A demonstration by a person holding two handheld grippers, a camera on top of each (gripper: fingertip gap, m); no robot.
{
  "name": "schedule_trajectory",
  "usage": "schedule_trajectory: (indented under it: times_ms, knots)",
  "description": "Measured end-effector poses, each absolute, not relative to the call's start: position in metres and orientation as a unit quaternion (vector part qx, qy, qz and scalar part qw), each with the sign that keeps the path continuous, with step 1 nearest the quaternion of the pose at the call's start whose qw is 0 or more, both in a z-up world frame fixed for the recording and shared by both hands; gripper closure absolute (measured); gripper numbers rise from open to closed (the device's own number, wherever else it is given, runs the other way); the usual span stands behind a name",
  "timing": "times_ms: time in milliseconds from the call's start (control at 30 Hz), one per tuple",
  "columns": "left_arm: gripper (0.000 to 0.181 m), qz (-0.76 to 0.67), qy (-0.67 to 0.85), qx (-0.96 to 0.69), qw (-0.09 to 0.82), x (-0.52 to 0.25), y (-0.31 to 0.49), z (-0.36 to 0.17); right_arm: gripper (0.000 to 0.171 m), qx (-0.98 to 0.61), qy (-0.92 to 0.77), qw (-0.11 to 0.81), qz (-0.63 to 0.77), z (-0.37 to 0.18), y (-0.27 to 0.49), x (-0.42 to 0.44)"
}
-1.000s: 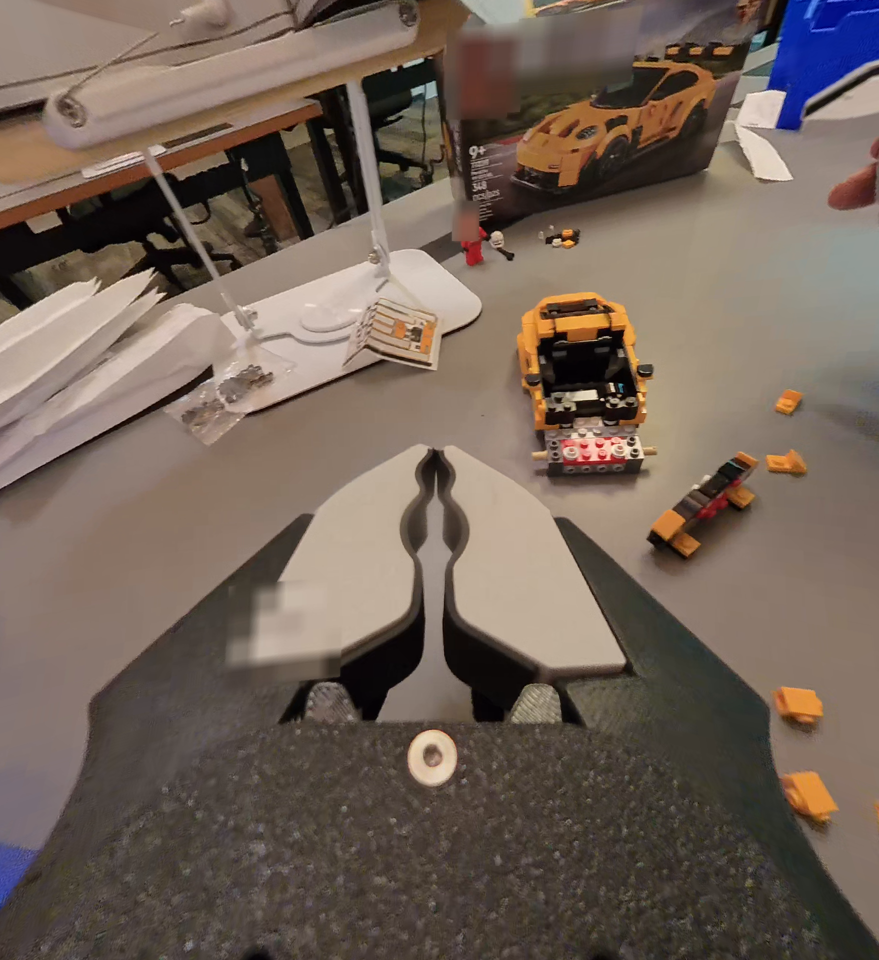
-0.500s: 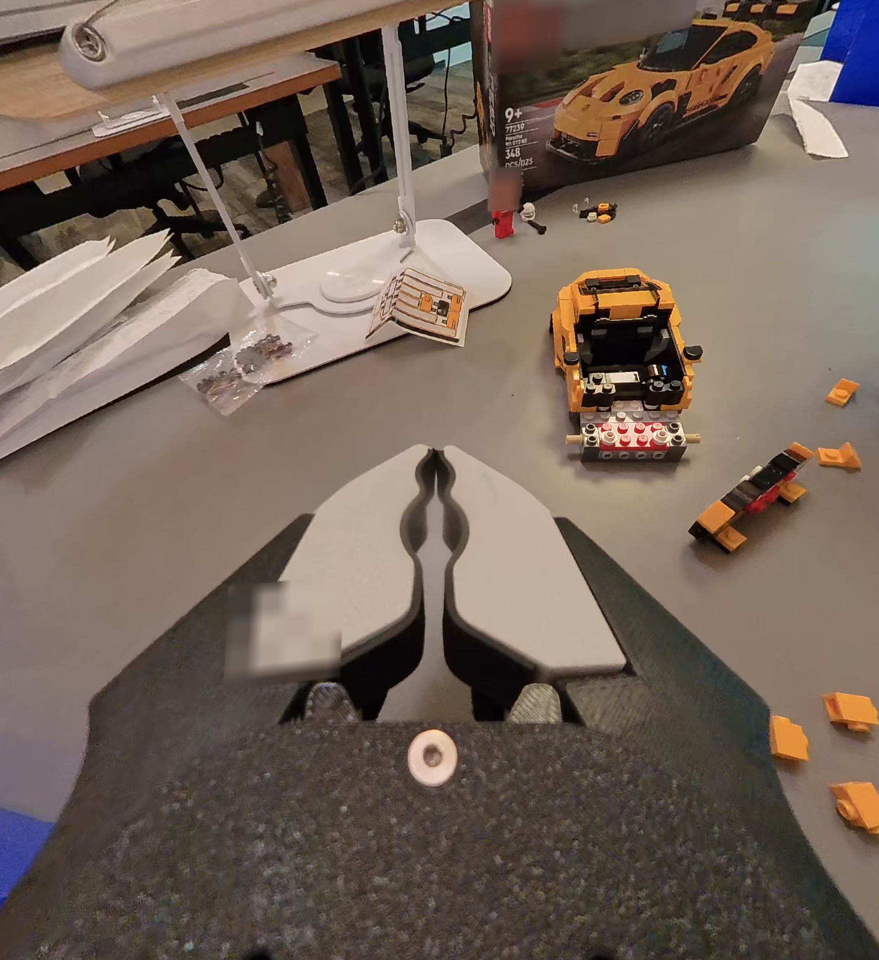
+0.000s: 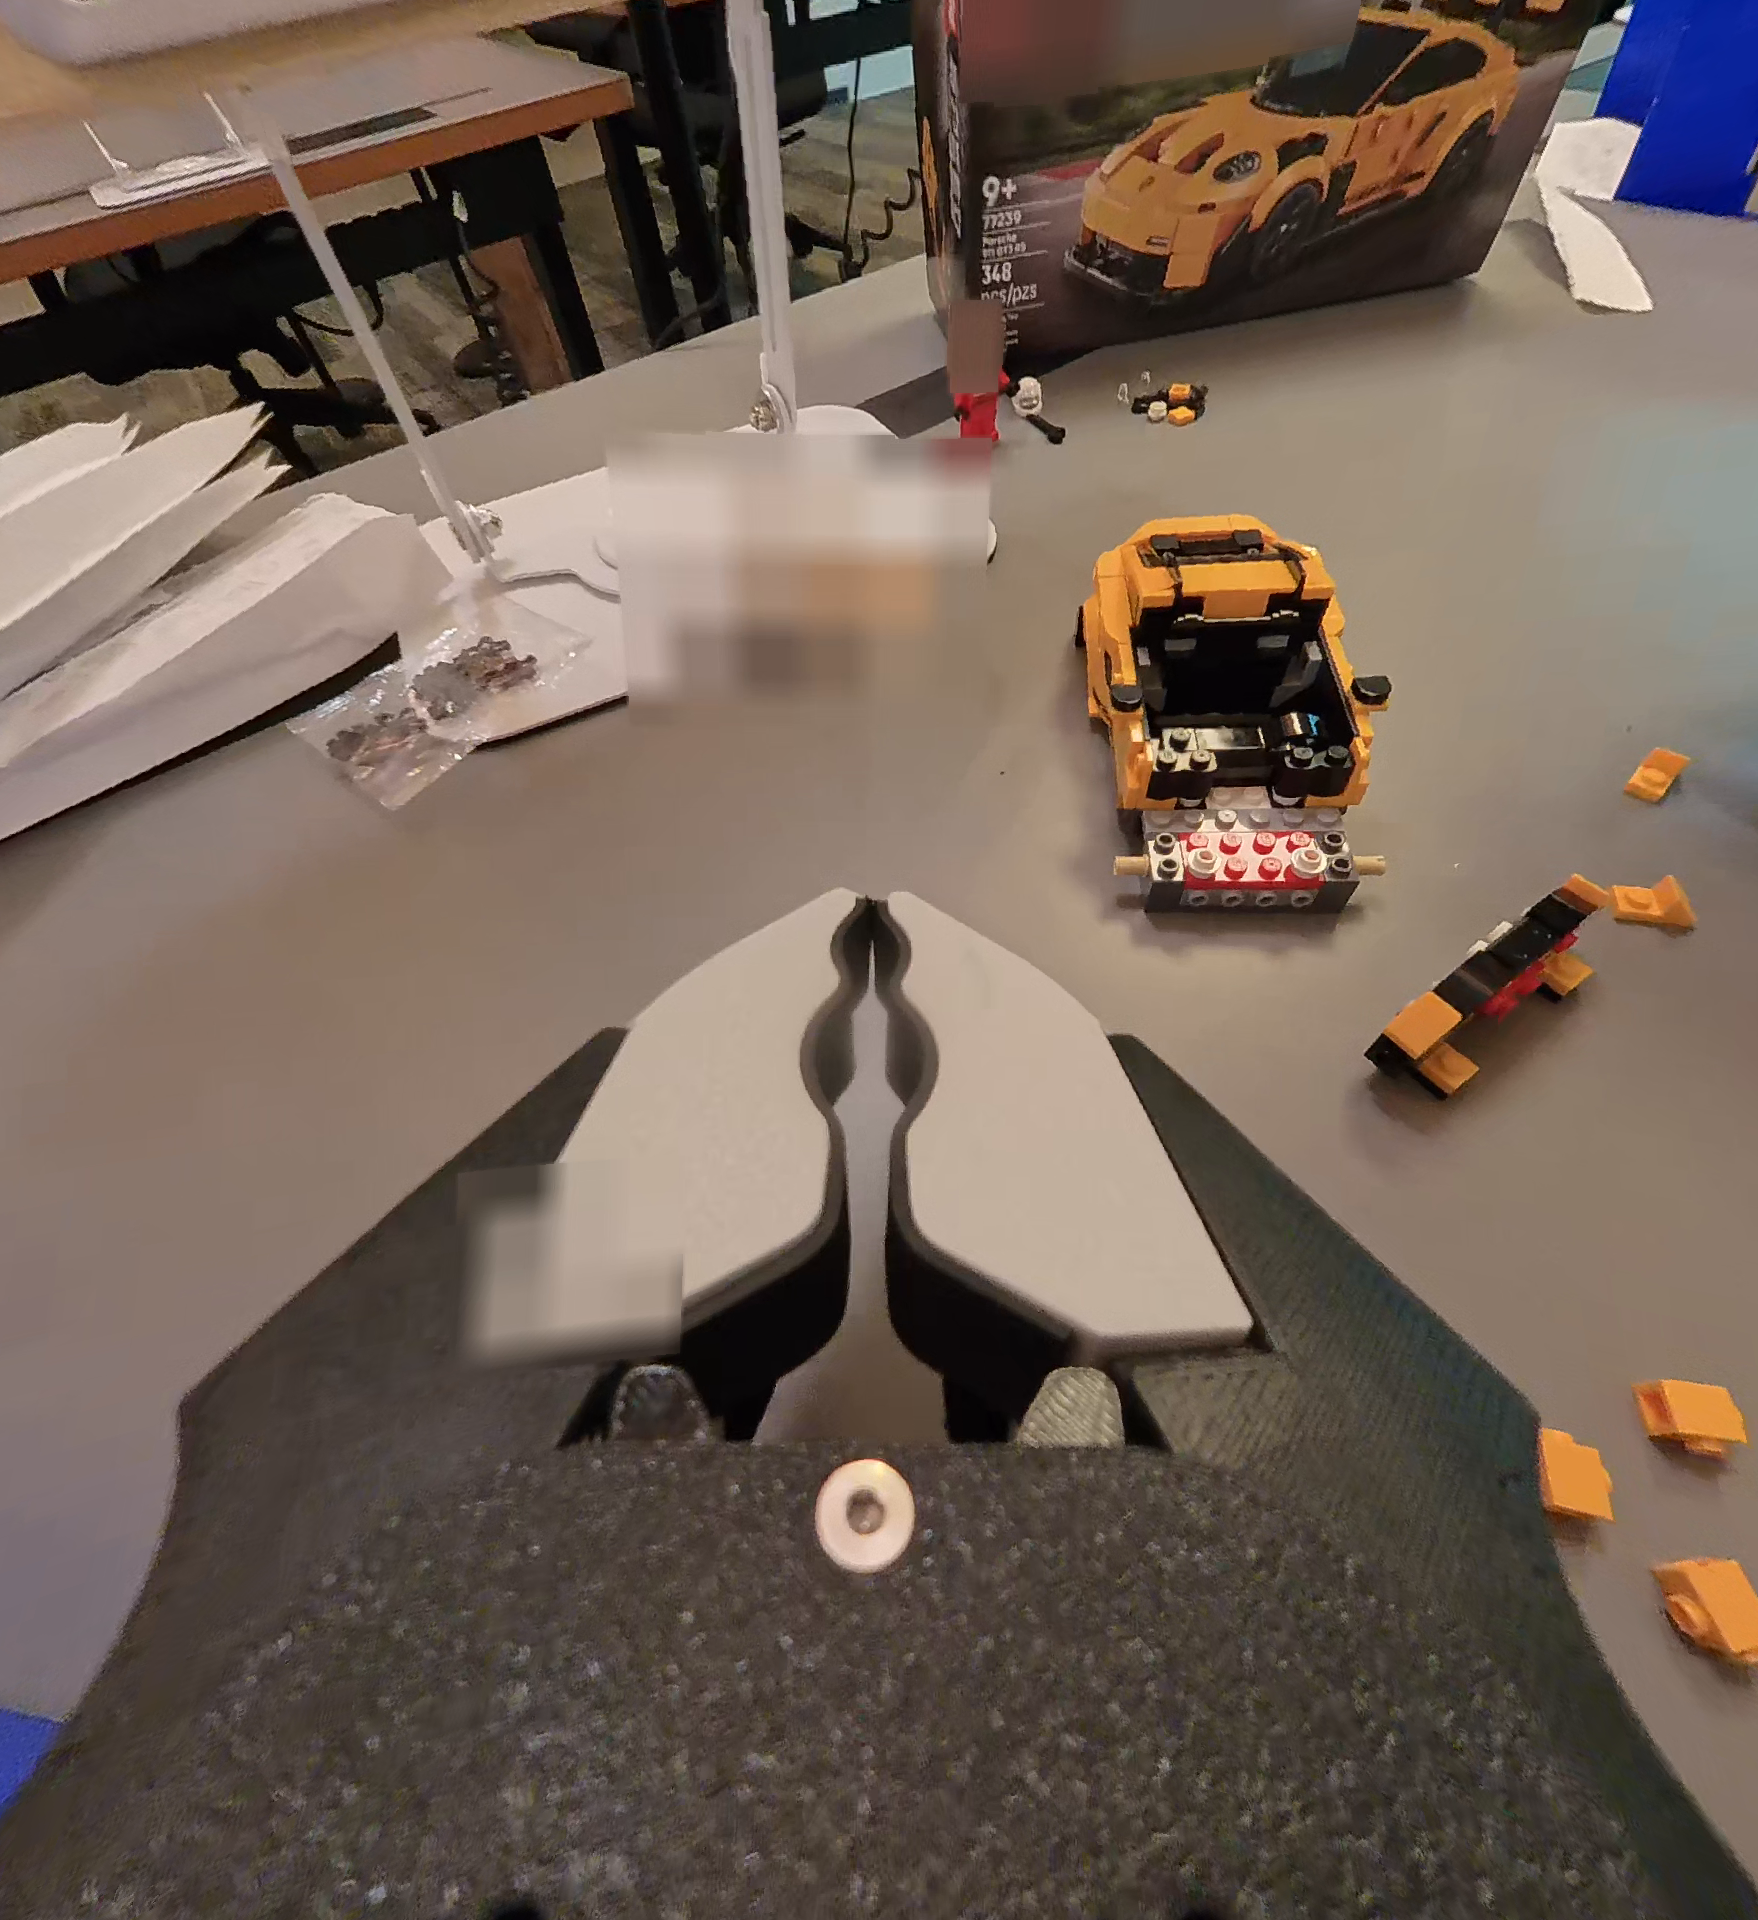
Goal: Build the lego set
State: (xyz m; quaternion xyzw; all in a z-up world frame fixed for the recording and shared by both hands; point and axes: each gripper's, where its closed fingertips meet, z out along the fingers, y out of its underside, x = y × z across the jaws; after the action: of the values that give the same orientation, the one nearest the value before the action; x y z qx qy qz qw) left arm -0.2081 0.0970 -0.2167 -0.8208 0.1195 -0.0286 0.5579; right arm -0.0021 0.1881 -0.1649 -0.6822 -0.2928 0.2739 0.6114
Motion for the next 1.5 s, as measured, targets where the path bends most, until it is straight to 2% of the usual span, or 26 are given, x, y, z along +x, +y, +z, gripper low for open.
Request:
schedule_trajectory:
  times_ms: [567,1167,1500]
  knots:
    - [0.181,-0.054,0.12,-0.806,0.577,-0.203,0.092,-0.204,0.154,-0.677,-0.268,0.63,0.27,-0.157,0.192,0.008]
    - [0.18,-0.066,0.141,-0.82,0.551,-0.189,0.091,-0.214,0.153,-0.675,-0.264,0.632,0.274,-0.154,0.192,0.01]
    - [0.179,-0.052,0.124,-0.798,0.587,-0.198,0.09,-0.196,0.153,-0.667,-0.266,0.642,0.27,-0.149,0.189,0.011]
